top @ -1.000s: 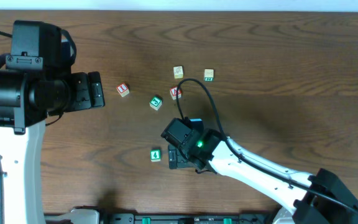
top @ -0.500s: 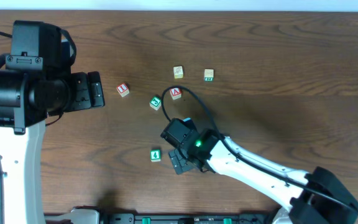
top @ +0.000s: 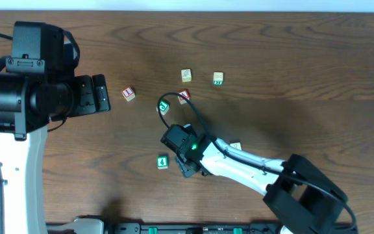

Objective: Spell out Ai2
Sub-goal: 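Close the right gripper on the blue 2 block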

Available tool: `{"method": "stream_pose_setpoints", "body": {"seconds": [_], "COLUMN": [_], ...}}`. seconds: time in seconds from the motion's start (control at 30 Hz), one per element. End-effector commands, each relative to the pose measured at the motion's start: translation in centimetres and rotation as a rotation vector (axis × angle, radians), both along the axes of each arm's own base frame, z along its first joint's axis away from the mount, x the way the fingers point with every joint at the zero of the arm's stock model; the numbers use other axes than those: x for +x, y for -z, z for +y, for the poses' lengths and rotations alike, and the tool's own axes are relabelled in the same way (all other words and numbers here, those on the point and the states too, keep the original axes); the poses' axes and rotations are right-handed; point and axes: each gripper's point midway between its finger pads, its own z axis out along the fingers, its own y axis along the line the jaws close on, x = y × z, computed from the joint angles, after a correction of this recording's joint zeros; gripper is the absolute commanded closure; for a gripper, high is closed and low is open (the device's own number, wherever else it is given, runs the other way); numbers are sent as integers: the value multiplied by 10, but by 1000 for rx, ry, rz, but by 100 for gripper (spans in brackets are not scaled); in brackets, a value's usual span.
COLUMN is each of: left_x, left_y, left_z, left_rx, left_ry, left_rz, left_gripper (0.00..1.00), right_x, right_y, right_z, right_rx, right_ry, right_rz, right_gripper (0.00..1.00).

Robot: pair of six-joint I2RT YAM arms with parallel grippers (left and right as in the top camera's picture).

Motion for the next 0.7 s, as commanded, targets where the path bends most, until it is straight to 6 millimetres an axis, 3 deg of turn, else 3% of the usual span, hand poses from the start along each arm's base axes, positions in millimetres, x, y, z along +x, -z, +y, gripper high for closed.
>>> {"method": "stream_pose_setpoints", "body": {"seconds": [0.0, 0.1, 0.2, 0.67], "left_x": [-16, -17, -17, -19], "left_y": [5, 6, 6, 7], "left_z": [1, -2, -2, -2], "left_rx": [-13, -27, -28, -27], "left_ry": [-32, -25, -25, -25], "left_rz": [62, 65, 67, 77], "left_gripper": [4, 5, 4, 4], "right_x": [2, 2, 1, 1], "right_y": [4, 4, 5, 6], "right_z": [-1, 0, -1, -24], "right_rx": [-2, 4, 5, -35], "right_ry": [-1, 11, 38, 216], "right_rz": [0, 2, 8, 35], "right_gripper": [44, 55, 58, 58]}}
